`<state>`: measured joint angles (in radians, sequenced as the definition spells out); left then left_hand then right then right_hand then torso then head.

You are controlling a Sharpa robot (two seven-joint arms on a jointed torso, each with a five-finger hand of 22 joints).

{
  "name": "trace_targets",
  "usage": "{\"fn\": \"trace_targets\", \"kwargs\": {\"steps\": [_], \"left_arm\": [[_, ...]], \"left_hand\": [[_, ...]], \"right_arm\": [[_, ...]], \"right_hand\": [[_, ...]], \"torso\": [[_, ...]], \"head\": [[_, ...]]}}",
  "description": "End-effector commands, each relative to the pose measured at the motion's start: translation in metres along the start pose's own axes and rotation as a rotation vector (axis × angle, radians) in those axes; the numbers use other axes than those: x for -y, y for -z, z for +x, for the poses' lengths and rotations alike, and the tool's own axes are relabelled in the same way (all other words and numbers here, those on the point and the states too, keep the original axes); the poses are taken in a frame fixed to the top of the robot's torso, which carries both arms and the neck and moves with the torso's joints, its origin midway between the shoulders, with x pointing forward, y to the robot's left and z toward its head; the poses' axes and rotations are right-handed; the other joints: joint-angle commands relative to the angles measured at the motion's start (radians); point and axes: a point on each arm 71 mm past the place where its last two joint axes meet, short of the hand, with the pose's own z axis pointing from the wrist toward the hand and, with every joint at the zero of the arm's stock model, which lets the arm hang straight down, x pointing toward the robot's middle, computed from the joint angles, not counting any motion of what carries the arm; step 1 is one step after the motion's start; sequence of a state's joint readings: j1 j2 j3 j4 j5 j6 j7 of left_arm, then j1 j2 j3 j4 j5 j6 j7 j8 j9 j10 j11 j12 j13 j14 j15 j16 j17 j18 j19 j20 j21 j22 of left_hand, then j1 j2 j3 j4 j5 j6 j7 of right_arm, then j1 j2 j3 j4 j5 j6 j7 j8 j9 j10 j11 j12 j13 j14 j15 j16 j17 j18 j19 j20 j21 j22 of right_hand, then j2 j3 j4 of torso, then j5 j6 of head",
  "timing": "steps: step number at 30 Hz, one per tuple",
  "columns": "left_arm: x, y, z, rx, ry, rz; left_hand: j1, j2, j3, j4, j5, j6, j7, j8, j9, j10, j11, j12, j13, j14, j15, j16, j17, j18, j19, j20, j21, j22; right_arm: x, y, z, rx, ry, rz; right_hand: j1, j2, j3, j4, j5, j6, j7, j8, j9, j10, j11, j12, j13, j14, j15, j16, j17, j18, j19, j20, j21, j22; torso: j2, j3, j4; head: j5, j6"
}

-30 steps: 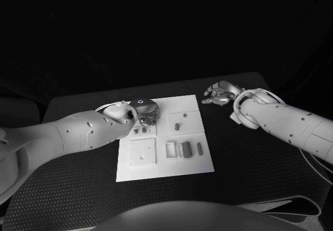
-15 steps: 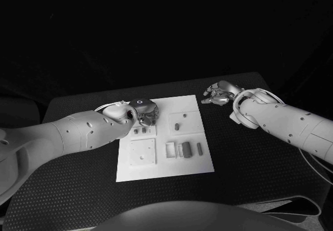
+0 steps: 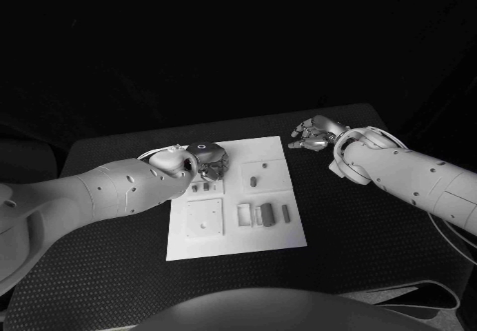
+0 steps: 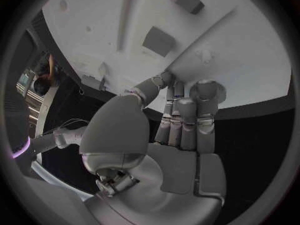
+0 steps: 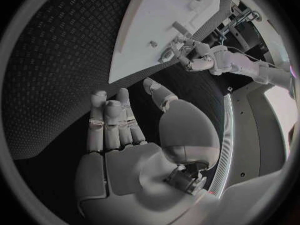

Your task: Assemble the parts on the task board

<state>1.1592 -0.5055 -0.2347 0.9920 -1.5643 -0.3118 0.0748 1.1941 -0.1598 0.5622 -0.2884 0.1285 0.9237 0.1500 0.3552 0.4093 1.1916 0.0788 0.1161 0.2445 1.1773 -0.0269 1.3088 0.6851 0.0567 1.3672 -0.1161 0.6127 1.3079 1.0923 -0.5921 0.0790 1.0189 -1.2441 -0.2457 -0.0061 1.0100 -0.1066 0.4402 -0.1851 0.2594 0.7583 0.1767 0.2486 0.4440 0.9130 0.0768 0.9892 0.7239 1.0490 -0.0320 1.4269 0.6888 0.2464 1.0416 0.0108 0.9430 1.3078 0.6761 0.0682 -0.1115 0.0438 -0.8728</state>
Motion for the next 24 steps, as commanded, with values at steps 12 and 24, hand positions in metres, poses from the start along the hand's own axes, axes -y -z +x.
{"fn": "trace_targets", "kwargs": {"steps": [12, 24], "left_arm": [[0.0038, -0.0017, 0.0047, -0.033, -0.002, 0.010], [0.0015, -0.0029, 0.0061, -0.052, -0.013, -0.006]], "left_hand": [[-0.003, 0.012, 0.005, 0.002, -0.005, 0.010, 0.000, 0.001, -0.001, 0.006, -0.001, 0.006, 0.006, 0.000, -0.008, 0.005, -0.002, 0.141, 0.002, -0.010, 0.004, 0.018], [-0.008, 0.031, 0.007, 0.001, -0.005, 0.028, -0.008, 0.007, 0.001, 0.028, -0.011, 0.015, 0.028, 0.015, -0.018, 0.011, -0.004, 0.138, 0.015, -0.020, 0.010, 0.019]], "right_arm": [[-0.0015, 0.0000, 0.0013, -0.011, 0.006, -0.012], [-0.0016, 0.0000, 0.0013, -0.012, 0.006, -0.012]], "right_hand": [[-0.010, 0.001, 0.000, 0.001, -0.001, 0.001, 0.011, 0.006, -0.002, -0.008, -0.002, 0.006, -0.002, -0.008, -0.002, -0.004, -0.001, 0.015, 0.001, -0.006, -0.003, 0.016], [-0.010, 0.001, 0.000, 0.001, -0.001, 0.001, 0.011, 0.006, -0.002, -0.008, -0.002, 0.006, -0.002, -0.008, -0.002, -0.004, -0.002, 0.015, 0.001, -0.006, -0.003, 0.016]], "torso": [[0.000, -0.0002, 0.0001], [0.000, -0.0001, -0.0001]], "head": [[-0.002, 0.000], [-0.003, 0.000]]}}
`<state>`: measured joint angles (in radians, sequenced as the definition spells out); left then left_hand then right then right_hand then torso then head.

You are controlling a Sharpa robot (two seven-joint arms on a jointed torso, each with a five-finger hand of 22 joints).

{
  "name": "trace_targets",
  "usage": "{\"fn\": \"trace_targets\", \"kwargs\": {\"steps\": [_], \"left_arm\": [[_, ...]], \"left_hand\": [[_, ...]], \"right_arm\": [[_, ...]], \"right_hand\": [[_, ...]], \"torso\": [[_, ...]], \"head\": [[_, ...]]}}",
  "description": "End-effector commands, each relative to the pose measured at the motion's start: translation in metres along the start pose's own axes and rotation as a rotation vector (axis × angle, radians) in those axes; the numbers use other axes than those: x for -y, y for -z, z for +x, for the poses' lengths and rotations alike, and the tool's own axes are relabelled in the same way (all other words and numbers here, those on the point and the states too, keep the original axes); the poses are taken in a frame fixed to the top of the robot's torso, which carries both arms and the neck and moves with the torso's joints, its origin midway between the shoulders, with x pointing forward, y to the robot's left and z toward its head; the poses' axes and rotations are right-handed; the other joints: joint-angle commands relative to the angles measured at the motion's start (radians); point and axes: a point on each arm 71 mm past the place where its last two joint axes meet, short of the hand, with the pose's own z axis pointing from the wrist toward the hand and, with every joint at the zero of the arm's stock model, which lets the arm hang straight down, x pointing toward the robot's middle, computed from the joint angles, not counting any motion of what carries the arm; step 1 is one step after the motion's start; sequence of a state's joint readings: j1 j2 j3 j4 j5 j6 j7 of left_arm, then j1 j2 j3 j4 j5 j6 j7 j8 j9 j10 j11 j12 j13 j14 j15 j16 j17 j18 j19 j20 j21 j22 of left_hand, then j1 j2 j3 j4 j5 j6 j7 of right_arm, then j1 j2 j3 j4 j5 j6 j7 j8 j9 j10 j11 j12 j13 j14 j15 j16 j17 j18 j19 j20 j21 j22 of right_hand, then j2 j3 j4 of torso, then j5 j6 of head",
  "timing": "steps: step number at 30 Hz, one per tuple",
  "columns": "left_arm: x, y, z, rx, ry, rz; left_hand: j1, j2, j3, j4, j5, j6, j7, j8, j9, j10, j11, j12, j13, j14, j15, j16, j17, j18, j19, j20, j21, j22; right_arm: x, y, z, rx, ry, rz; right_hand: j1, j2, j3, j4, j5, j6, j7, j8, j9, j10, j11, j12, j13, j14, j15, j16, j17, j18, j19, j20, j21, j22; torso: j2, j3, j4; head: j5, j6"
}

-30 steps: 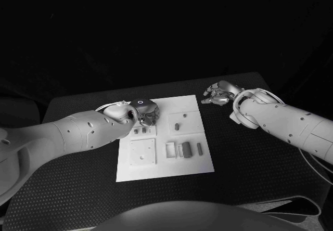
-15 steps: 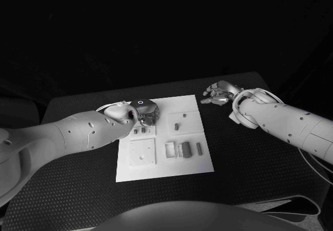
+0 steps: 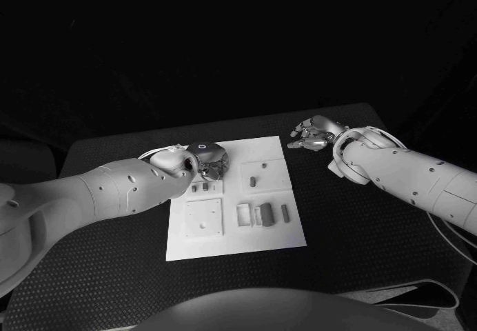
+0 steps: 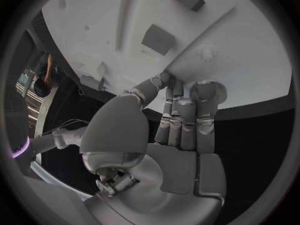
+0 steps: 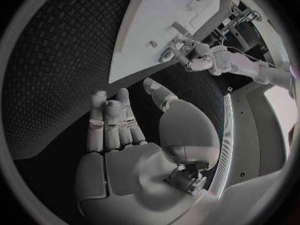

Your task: Assemble the parts on the task board

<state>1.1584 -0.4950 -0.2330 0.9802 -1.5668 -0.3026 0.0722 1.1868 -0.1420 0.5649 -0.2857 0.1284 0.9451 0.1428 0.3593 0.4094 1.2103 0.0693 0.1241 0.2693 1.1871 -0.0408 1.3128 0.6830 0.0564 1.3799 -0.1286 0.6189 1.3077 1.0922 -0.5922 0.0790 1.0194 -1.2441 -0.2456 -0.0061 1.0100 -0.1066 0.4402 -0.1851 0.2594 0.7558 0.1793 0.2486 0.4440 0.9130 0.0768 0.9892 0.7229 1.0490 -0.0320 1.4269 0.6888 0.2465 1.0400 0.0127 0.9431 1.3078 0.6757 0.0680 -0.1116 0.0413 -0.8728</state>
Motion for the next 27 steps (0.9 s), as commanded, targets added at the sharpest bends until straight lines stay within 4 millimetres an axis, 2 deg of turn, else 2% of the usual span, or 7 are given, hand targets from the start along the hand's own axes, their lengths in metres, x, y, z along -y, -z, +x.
{"fn": "trace_targets", "kwargs": {"steps": [1, 12, 24, 27], "left_arm": [[0.0006, -0.0004, 0.0062, -0.046, -0.011, -0.004], [0.0002, -0.0006, 0.0081, -0.047, -0.012, -0.007], [-0.0007, -0.0004, 0.0072, -0.025, -0.021, -0.010], [-0.0005, -0.0004, 0.0067, -0.017, -0.021, -0.008]], "left_hand": [[0.000, 0.013, 0.004, -0.002, -0.005, 0.007, -0.001, 0.003, 0.000, 0.010, -0.002, 0.007, 0.004, 0.006, -0.005, 0.007, -0.002, 0.138, 0.003, -0.008, 0.004, 0.019], [0.001, 0.018, 0.005, -0.002, -0.004, 0.014, -0.004, 0.006, 0.001, 0.015, -0.005, 0.008, 0.010, 0.010, -0.008, 0.007, -0.003, 0.136, 0.006, -0.010, 0.006, 0.019], [0.014, 0.047, 0.021, -0.003, -0.003, 0.058, -0.022, 0.023, 0.009, 0.056, -0.021, 0.014, 0.029, 0.039, -0.024, 0.008, -0.009, 0.128, 0.027, -0.023, 0.016, 0.019], [0.025, 0.052, 0.044, -0.001, -0.026, 0.075, -0.028, 0.030, 0.014, 0.073, -0.028, 0.016, 0.036, 0.049, -0.031, 0.005, -0.012, 0.125, 0.034, -0.027, 0.019, 0.018]], "right_arm": [[-0.0015, 0.0000, 0.0013, -0.011, 0.006, -0.012], [-0.0014, 0.0000, 0.0013, -0.012, 0.006, -0.012], [-0.0018, 0.0000, 0.0014, -0.011, 0.006, -0.013], [-0.0019, 0.0000, 0.0014, -0.011, 0.006, -0.013]], "right_hand": [[-0.010, 0.001, 0.000, 0.001, -0.001, 0.003, 0.009, 0.006, -0.002, -0.008, -0.002, 0.006, -0.001, -0.008, -0.002, -0.004, -0.002, 0.015, 0.003, -0.008, -0.003, 0.016], [-0.010, 0.002, 0.000, 0.001, -0.001, 0.003, 0.009, 0.006, -0.002, -0.008, -0.002, 0.006, -0.001, -0.008, -0.002, -0.004, -0.002, 0.015, 0.003, -0.008, -0.003, 0.016], [-0.011, 0.001, 0.000, 0.001, -0.001, 0.003, 0.009, 0.006, -0.002, -0.008, -0.002, 0.006, -0.001, -0.008, -0.002, -0.004, -0.002, 0.015, 0.003, -0.008, -0.003, 0.016], [-0.011, 0.001, 0.000, 0.001, -0.001, 0.003, 0.009, 0.006, -0.002, -0.008, -0.002, 0.006, -0.001, -0.008, -0.002, -0.004, -0.002, 0.015, 0.003, -0.008, -0.003, 0.016]], "torso": [[0.001, 0.0002, -0.0001], [0.000, 0.0003, 0.0000], [0.000, 0.0006, 0.0000], [0.000, 0.0007, 0.0000]], "head": [[0.000, 0.000], [-0.001, 0.000], [-0.002, 0.000], [0.000, 0.000]]}}
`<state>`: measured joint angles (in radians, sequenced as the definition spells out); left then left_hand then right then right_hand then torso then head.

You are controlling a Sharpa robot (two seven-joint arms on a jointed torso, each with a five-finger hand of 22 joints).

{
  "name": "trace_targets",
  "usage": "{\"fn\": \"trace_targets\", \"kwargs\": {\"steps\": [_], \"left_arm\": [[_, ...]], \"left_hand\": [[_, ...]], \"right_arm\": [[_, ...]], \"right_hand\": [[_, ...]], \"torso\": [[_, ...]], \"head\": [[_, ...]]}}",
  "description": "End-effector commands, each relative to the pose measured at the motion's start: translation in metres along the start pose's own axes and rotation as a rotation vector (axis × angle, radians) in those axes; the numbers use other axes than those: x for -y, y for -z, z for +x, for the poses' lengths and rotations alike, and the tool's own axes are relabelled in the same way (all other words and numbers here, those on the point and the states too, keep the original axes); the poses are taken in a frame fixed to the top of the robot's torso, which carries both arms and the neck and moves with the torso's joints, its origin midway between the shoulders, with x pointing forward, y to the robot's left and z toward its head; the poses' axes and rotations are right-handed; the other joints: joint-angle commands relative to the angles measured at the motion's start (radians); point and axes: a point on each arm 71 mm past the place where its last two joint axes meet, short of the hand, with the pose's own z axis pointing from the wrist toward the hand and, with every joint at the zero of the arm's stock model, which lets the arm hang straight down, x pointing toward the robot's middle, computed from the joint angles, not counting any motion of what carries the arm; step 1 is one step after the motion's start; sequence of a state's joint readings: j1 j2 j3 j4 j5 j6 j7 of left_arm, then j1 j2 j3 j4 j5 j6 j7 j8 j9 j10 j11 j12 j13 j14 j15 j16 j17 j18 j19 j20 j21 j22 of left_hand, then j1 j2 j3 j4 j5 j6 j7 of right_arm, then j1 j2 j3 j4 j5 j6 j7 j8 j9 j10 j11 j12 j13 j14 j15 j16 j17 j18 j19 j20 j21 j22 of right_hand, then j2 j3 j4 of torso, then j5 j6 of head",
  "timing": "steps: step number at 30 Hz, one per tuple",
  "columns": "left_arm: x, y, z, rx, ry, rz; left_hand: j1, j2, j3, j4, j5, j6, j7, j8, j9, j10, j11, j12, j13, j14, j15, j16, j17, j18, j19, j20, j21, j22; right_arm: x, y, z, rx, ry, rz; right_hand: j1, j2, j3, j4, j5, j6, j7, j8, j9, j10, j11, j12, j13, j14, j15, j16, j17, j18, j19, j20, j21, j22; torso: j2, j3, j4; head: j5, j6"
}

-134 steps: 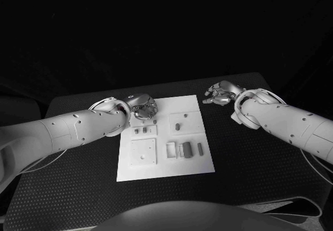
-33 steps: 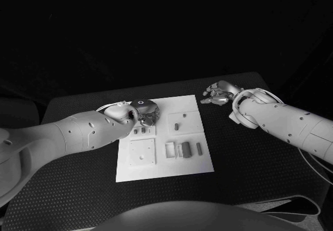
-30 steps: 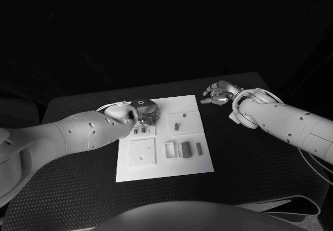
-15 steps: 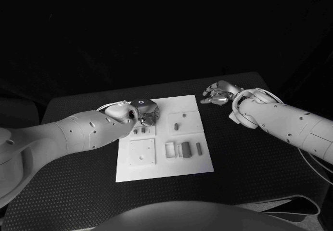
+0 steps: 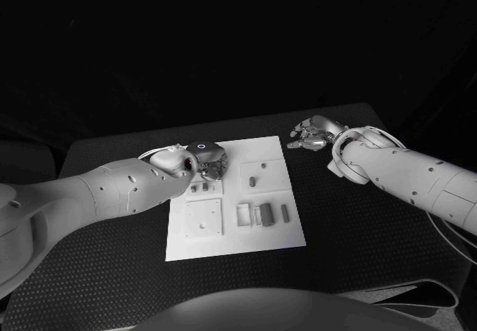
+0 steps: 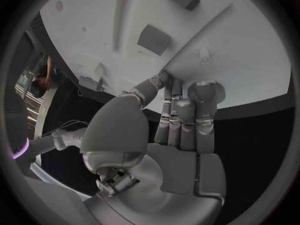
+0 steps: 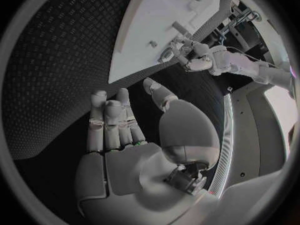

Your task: Assemble the parts on the task board

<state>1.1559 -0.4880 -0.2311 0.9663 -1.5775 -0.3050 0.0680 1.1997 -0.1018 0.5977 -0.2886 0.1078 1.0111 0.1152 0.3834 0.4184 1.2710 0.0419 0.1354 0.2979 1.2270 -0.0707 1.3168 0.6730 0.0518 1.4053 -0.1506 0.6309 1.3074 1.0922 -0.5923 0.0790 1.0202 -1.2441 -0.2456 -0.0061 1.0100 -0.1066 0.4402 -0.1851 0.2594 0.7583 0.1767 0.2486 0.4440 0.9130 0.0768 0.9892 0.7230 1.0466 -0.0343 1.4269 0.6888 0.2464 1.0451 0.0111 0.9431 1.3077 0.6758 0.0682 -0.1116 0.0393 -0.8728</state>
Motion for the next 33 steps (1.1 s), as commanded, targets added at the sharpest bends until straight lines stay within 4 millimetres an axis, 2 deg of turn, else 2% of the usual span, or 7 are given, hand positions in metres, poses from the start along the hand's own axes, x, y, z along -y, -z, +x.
{"fn": "trace_targets", "kwargs": {"steps": [1, 7, 13, 33], "left_arm": [[0.001, 0.001, 0.006, -0.016, -0.010, 0.001], [0.000, 0.002, 0.005, 0.001, -0.009, 0.002], [-0.002, 0.004, 0.004, 0.021, 0.002, 0.003], [-0.010, 0.016, -0.001, 0.098, 0.127, -0.004]], "left_hand": [[0.012, 0.014, 0.015, 0.002, -0.006, 0.012, -0.002, 0.006, 0.006, 0.016, -0.002, 0.005, 0.009, 0.011, -0.002, 0.001, -0.002, 0.129, 0.009, -0.006, 0.007, 0.018], [0.010, 0.023, 0.030, 0.002, -0.007, 0.024, -0.006, 0.009, 0.011, 0.028, -0.007, 0.005, 0.015, 0.020, -0.007, -0.001, -0.004, 0.127, 0.016, -0.011, 0.009, 0.018], [0.008, 0.018, 0.035, 0.001, 0.000, 0.022, -0.006, 0.007, 0.012, 0.028, -0.007, 0.001, 0.017, 0.023, -0.007, -0.002, -0.005, 0.126, 0.018, -0.014, 0.010, 0.018], [0.000, 0.020, 0.040, 0.002, 0.004, 0.021, -0.005, 0.003, 0.014, 0.029, -0.007, -0.004, 0.020, 0.028, -0.008, -0.004, -0.005, 0.125, 0.023, -0.019, 0.010, 0.017]], "right_arm": [[-0.002, 0.000, 0.001, -0.011, 0.006, -0.012], [-0.002, 0.000, 0.001, -0.011, 0.006, -0.012], [-0.001, 0.000, 0.001, -0.011, 0.006, -0.012], [0.001, 0.001, 0.000, -0.006, 0.007, -0.008]], "right_hand": [[-0.011, 0.002, 0.000, 0.001, -0.001, 0.001, 0.011, 0.006, -0.002, -0.008, -0.002, 0.006, -0.001, -0.005, 0.000, -0.004, -0.002, 0.015, -0.002, -0.006, -0.003, 0.016], [-0.011, 0.001, 0.000, 0.001, -0.001, 0.001, 0.011, 0.006, -0.002, -0.008, -0.002, 0.006, -0.001, -0.005, 0.000, -0.004, -0.002, 0.015, -0.002, -0.006, -0.003, 0.016], [-0.011, 0.001, 0.000, 0.001, -0.001, 0.001, 0.011, 0.006, -0.002, -0.008, -0.002, 0.006, -0.001, -0.005, 0.000, -0.004, -0.002, 0.015, -0.002, -0.006, -0.003, 0.016], [-0.011, 0.001, 0.000, 0.001, -0.001, 0.001, 0.011, 0.006, -0.002, -0.008, -0.002, 0.006, -0.001, -0.005, 0.000, -0.004, -0.002, 0.015, -0.002, -0.006, -0.004, 0.016]], "torso": [[0.000, 0.0005, 0.0000], [0.000, -0.0003, 0.0005], [0.000, 0.0000, 0.0005], [-0.001, 0.0001, 0.0003]], "head": [[0.002, 0.000], [0.001, 0.000], [0.001, 0.000], [0.001, 0.000]]}}
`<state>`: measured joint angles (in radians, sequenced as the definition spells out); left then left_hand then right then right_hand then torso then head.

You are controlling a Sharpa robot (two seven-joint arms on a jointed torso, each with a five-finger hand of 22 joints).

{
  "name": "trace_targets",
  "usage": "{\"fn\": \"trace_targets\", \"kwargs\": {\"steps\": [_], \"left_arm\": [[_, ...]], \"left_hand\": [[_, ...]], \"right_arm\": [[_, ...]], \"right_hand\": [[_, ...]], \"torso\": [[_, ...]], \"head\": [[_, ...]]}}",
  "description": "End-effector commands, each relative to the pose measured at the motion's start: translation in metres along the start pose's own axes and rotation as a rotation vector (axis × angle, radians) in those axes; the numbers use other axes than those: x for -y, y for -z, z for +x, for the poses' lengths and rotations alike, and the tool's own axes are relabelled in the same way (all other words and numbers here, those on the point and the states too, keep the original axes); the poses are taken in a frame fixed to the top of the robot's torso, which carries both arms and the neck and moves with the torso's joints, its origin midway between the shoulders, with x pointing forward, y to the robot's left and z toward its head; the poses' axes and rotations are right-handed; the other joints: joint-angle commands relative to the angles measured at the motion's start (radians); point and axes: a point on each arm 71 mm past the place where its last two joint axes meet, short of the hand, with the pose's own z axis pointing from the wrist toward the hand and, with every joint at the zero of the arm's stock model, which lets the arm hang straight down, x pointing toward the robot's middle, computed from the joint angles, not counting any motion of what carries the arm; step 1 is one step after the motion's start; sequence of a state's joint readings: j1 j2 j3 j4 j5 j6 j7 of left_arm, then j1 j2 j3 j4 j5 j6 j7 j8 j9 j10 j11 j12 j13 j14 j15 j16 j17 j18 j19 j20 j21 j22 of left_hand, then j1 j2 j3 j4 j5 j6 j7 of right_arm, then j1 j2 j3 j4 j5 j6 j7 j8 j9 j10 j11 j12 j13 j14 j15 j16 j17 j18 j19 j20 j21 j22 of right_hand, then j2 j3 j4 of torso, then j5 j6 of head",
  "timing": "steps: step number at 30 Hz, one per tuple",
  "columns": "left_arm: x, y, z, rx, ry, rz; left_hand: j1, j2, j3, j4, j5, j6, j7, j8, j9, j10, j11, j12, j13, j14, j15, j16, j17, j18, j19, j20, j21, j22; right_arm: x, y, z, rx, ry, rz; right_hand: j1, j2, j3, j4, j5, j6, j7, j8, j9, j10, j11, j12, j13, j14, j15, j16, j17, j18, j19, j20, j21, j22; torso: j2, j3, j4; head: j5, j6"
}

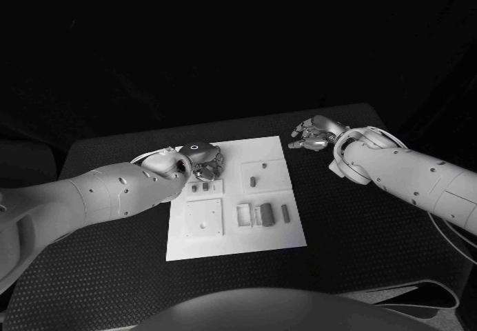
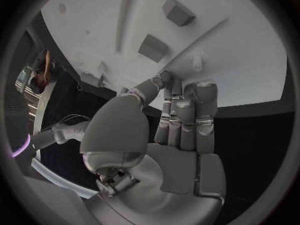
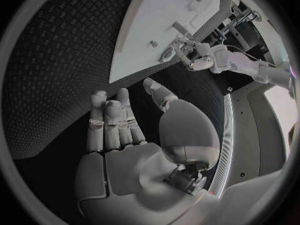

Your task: Assemble the parts on the task board

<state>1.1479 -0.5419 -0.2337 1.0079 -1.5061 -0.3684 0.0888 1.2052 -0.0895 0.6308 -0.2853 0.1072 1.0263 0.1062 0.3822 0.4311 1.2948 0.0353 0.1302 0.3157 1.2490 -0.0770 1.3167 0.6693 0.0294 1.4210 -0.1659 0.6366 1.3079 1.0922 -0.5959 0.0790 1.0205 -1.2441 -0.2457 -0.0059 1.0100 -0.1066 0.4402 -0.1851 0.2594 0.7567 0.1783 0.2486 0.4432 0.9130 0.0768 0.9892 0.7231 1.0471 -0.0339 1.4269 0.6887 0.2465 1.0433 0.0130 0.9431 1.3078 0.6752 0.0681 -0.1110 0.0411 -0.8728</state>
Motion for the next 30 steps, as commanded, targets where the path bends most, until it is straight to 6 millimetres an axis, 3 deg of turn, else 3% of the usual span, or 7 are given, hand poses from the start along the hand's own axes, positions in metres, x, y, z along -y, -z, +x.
{"fn": "trace_targets", "kwargs": {"steps": [1, 15, 22, 30], "left_arm": [[0.002, 0.001, -0.004, 0.044, 0.056, 0.014], [0.003, 0.005, -0.020, 0.086, 0.114, 0.018], [-0.006, 0.013, -0.035, 0.089, 0.107, 0.005], [-0.017, 0.024, -0.035, 0.080, 0.102, -0.014]], "left_hand": [[-0.005, 0.008, 0.007, -0.001, 0.005, 0.006, 0.004, 0.004, 0.002, 0.005, -0.001, 0.001, 0.002, 0.006, -0.001, -0.004, -0.002, 0.147, 0.007, -0.004, 0.005, 0.016], [-0.007, 0.009, 0.009, -0.001, 0.006, 0.004, 0.005, 0.003, 0.003, 0.005, -0.001, -0.001, 0.004, 0.007, -0.001, -0.005, -0.002, 0.147, 0.009, -0.006, 0.005, 0.016], [-0.008, 0.008, 0.008, -0.001, 0.005, 0.005, 0.005, 0.003, 0.003, 0.006, -0.001, -0.002, 0.004, 0.008, -0.001, -0.006, -0.002, 0.147, 0.010, -0.006, 0.005, 0.016], [-0.009, 0.008, 0.008, -0.002, 0.003, 0.005, 0.005, 0.003, 0.004, 0.006, -0.001, -0.002, 0.005, 0.008, -0.002, -0.006, -0.002, 0.147, 0.010, -0.007, 0.006, 0.017]], "right_arm": [[-0.001, 0.000, 0.001, -0.007, 0.007, -0.010], [0.000, 0.001, 0.000, -0.006, 0.007, -0.008], [0.002, 0.002, -0.001, -0.006, 0.008, -0.006], [0.003, 0.002, -0.001, -0.005, 0.008, -0.004]], "right_hand": [[-0.011, 0.001, 0.000, 0.001, -0.001, 0.002, 0.009, 0.006, -0.001, -0.008, -0.002, 0.006, -0.002, -0.006, 0.000, -0.004, -0.002, 0.015, -0.001, -0.008, -0.004, 0.016], [-0.011, 0.000, 0.000, 0.001, -0.001, 0.002, 0.009, 0.006, -0.001, -0.008, -0.002, 0.006, -0.002, -0.006, 0.000, -0.004, -0.002, 0.015, -0.001, -0.008, -0.004, 0.016], [-0.011, 0.000, 0.000, 0.001, -0.001, 0.002, 0.010, 0.006, -0.001, -0.008, -0.002, 0.006, -0.002, -0.006, 0.000, -0.004, -0.002, 0.015, -0.001, -0.008, -0.004, 0.016], [-0.011, 0.000, 0.000, 0.001, -0.001, 0.002, 0.010, 0.006, -0.001, -0.008, -0.002, 0.007, -0.002, -0.006, 0.000, -0.004, -0.002, 0.015, -0.001, -0.008, -0.004, 0.016]], "torso": [[0.000, 0.0000, -0.0002], [-0.001, -0.0008, 0.0010], [0.000, -0.0011, 0.0013], [0.000, -0.0027, 0.0022]], "head": [[-0.001, 0.000], [0.004, 0.000], [0.007, 0.000], [0.010, 0.000]]}}
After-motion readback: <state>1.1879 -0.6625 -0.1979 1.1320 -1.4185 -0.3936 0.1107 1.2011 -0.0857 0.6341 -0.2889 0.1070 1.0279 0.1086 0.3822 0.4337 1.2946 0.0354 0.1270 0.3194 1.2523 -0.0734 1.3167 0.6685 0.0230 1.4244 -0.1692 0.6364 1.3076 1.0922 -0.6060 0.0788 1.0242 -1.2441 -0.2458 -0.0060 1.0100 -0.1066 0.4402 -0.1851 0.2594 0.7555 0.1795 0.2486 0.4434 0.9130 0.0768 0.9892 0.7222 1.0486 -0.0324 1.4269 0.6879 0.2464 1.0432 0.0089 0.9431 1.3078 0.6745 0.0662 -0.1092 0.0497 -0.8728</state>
